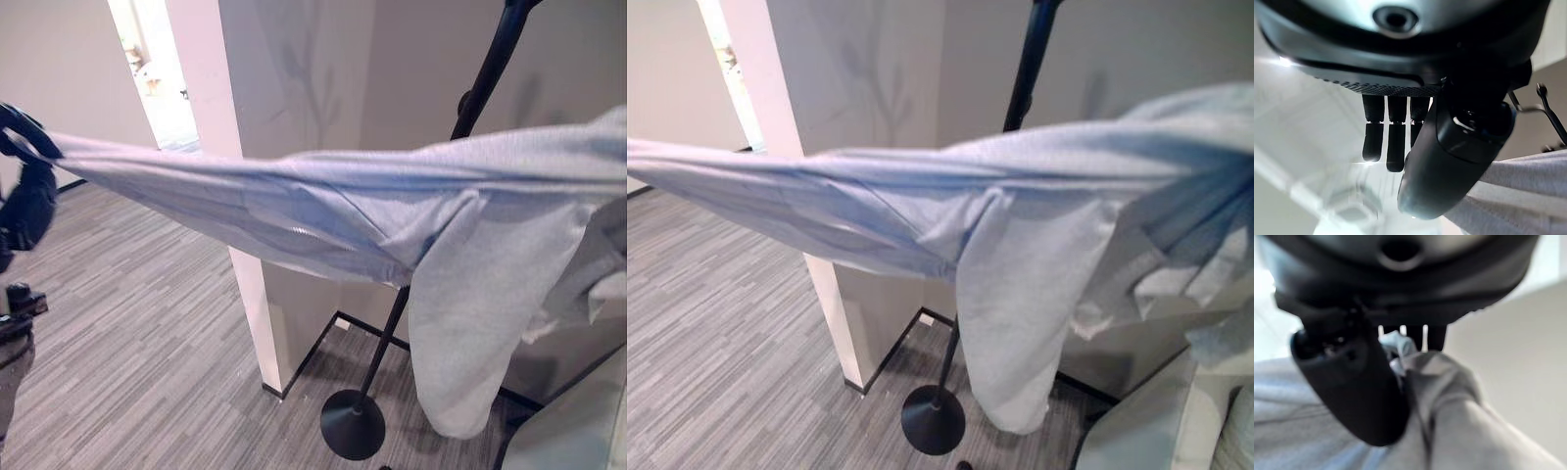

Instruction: Hang the clothes on the sofa on the clothes rack.

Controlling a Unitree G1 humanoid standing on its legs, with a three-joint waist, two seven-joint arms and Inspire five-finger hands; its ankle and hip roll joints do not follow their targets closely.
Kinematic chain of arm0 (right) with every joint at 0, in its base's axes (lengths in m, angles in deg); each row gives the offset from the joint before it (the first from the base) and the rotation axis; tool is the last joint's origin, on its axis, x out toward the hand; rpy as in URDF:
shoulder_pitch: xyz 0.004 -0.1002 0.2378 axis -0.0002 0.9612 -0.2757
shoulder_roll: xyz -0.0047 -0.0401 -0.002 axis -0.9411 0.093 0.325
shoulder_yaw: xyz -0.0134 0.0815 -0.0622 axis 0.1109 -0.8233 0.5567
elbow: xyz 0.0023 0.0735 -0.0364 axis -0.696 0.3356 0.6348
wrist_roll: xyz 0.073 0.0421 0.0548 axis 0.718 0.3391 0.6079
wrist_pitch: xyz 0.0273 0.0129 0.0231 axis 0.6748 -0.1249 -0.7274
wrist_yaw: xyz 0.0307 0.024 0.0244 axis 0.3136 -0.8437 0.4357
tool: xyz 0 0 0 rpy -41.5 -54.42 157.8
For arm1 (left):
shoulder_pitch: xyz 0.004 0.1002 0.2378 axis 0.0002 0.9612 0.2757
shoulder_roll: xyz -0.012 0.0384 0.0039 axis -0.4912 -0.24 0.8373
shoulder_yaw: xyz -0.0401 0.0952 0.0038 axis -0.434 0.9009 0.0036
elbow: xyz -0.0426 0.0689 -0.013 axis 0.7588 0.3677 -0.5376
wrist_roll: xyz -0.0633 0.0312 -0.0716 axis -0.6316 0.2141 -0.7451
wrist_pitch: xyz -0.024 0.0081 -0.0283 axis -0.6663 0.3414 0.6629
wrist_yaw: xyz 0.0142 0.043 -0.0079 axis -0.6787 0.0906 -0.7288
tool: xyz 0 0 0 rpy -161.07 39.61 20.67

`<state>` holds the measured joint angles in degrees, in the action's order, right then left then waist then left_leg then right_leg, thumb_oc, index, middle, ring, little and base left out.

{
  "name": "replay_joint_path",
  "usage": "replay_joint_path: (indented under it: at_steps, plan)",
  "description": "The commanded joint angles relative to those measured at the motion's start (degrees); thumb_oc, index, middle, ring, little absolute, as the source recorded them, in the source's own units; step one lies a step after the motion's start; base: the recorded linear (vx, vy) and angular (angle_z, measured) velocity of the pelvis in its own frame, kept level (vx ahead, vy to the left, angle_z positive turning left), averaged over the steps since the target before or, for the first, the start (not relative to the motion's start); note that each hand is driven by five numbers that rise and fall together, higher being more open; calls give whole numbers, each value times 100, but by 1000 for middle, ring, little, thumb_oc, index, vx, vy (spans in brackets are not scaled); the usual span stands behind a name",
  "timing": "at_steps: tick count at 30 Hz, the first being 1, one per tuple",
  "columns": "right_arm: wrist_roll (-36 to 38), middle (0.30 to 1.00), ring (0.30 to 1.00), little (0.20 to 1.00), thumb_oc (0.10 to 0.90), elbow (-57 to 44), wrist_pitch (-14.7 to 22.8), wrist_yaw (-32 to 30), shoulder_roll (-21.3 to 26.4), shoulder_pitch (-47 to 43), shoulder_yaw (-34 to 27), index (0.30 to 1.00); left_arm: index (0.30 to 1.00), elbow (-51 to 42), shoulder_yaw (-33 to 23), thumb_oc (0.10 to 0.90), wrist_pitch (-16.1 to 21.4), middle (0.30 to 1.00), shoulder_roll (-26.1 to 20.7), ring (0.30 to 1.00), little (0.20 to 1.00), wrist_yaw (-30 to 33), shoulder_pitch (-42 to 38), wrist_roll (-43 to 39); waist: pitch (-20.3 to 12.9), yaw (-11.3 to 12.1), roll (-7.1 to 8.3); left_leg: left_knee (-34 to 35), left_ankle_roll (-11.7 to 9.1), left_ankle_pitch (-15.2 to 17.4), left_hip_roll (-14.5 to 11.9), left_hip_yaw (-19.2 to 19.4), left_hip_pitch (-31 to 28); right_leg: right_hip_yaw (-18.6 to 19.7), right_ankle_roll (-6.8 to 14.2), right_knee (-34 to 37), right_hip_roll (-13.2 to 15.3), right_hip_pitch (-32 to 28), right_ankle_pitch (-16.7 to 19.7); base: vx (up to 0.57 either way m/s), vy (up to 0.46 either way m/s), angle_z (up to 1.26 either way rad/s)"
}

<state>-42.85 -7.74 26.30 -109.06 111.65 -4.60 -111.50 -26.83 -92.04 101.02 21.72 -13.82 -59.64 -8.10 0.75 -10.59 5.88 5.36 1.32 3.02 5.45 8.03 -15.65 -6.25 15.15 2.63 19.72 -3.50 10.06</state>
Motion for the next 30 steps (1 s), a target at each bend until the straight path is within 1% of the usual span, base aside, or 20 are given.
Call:
replay_joint_path:
  at_steps: [1, 3, 4, 5, 6, 7, 12, 13, 14, 15, 17, 20, 22, 24, 26, 27, 28, 30]
  plan:
    - [714, 300, 300, 300, 400, 1022, -276, -293, 880, -698, 162, 300, 300, 457, 121, 400, -664, 300, -509, 300, 300, 156, -507, 16, -205, 19, -36, -36, 12, 460, -193, 112, -97, 222, -133, -208, -281, 1124, 1176, 34, -63, -1]
    - [871, 300, 300, 300, 400, 1355, -272, -202, 1244, -1023, 634, 300, 300, 926, 603, 400, -761, 300, -716, 300, 300, 147, -931, -22, -197, 50, -41, -36, -15, 458, -228, 129, -110, 205, -138, -200, -310, 1127, 1139, 33, -63, -2]
    - [1012, 300, 300, 300, 400, 1774, -324, -89, 1577, -1596, 1319, 300, 300, 1406, 1179, 400, -857, 300, -864, 300, 300, 89, -1456, -144, -196, 117, -49, -36, -50, 455, -274, 169, -111, 153, -149, -154, -345, 1107, 1093, 50, -86, -10]
    - [1105, 300, 300, 300, 400, 1948, -341, -31, 1671, -1858, 1625, 300, 300, 1533, 1396, 400, -888, 300, -933, 300, 300, 28, -1687, -173, -201, 159, -55, -36, -69, 464, -302, 193, -115, 105, -147, -120, -351, 1092, 1064, 79, -113, -16]
    - [1244, 300, 300, 300, 400, 2383, -392, 43, 1898, -2432, 2280, 300, 300, 2004, 1822, 400, -937, 300, -1051, 300, 300, 1, -2102, -286, -214, 192, -52, -36, -102, 465, -357, 223, -114, 72, -163, -46, -406, 1059, 1027, 108, -139, -15]
    - [1358, 300, 300, 300, 400, 2610, -417, 141, 1988, -2941, 2843, 300, 300, 2431, 2103, 400, -998, 300, -1179, 300, 300, -72, -2370, -431, -231, 245, -63, -36, -156, 458, -432, 246, -109, 52, -195, 38, -485, 1017, 923, 107, -130, -10]
    - [1602, 300, 300, 300, 400, 3319, -415, 234, 2103, -4058, 4060, 300, 300, 3215, 2695, 400, -963, 300, -1263, 300, 300, -203, -2914, -768, -301, 255, -108, -36, -288, 428, -669, 276, -84, 44, -303, 104, -701, 948, 643, 100, -104, 4]
    - [1664, 300, 300, 300, 400, 3479, -409, 277, 2113, -4424, 4433, 300, 300, 3529, 2916, 400, -969, 300, -1273, 300, 300, -294, -3101, -871, -327, 255, -135, -36, -360, 400, -776, 296, -57, 36, -343, 124, -796, 928, 555, 131, -135, 12]
    - [1676, 300, 300, 300, 400, 3537, -409, 282, 2117, -4517, 4539, 300, 300, 3631, 2981, 400, -977, 300, -1266, 300, 300, -307, -3162, -918, -334, 261, -144, -36, -393, 380, -826, 304, -43, 34, -354, 138, -838, 921, 516, 174, -171, 12]
    - [1709, 300, 300, 300, 400, 3710, -414, 291, 2153, -4835, 4863, 300, 300, 3913, 3104, 400, -982, 300, -1313, 300, 300, -323, -3302, -1011, -372, 255, -181, -36, -462, 343, -942, 312, 2, 21, -396, 153, -925, 922, 445, 146, -135, 7]
    - [1771, 300, 300, 300, 400, 3882, -392, 307, 2155, -5050, 5118, 300, 300, 4174, 3299, 400, -976, 300, -1316, 300, 300, -376, -3478, -1087, -408, 248, -211, -36, -539, 290, -1064, 324, 25, 15, -440, 168, -1017, 905, 354, 122, -103, 4]
    - [1823, 300, 300, 300, 400, 3989, -371, 306, 2121, -5188, 5276, 300, 300, 4407, 3430, 400, -962, 300, -1289, 300, 300, -431, -3562, -1152, -428, 241, -237, -36, -607, 233, -1154, 334, 48, 11, -483, 174, -1091, 894, 290, 80, -64, 10]
    - [1856, 300, 300, 300, 400, 4105, -359, 340, 2008, -5143, 5345, 300, 300, 4499, 3537, 400, -980, 300, -1154, 300, 300, -527, -3546, -1123, -433, 243, -268, -36, -688, 163, -1251, 330, 85, 3, -526, 184, -1167, 874, 216, 111, -99, 6]
    - [1875, 300, 300, 300, 400, 4187, -351, 372, 1887, -5075, 5383, 300, 300, 4601, 3556, 400, -968, 300, -1033, 300, 300, -591, -3446, -1141, -421, 260, -294, -36, -721, 117, -1301, 318, 133, -14, -553, 194, -1202, 877, 172, 89, -86, 5]
    - [1887, 300, 300, 300, 400, 4184, -331, 398, 1703, -4999, 5410, 300, 300, 4756, 3519, 400, -992, 300, -897, 300, 300, -631, -3308, -1156, -398, 276, -314, -36, -753, 80, -1344, 323, 181, -21, -577, 208, -1235, 883, 140, 35, -57, 6]
    - [1886, 300, 300, 300, 400, 4176, -333, 399, 1701, -4990, 5405, 300, 300, 4751, 3511, 400, -991, 300, -898, 300, 300, -631, -3295, -1156, -407, 273, -317, -36, -755, 79, -1347, 322, 186, -23, -579, 208, -1237, 888, 139, 23, -59, 6]
    - [1885, 300, 300, 300, 400, 4067, -313, 424, 1504, -4821, 5356, 300, 300, 4771, 3399, 400, -1006, 300, -724, 300, 300, -635, -3070, -1180, -374, 282, -341, -36, -781, 52, -1385, 334, 231, -17, -593, 223, -1268, 905, 111, 27, -63, 6]
    - [1843, 300, 300, 300, 400, 3832, -312, 433, 1318, -4476, 5097, 300, 300, 4587, 3103, 400, -1022, 300, -517, 300, 300, -695, -2600, -1196, -357, 305, -359, -36, -790, 43, -1422, 345, 281, 2, -617, 235, -1310, 936, 81, 19, -67, -2]
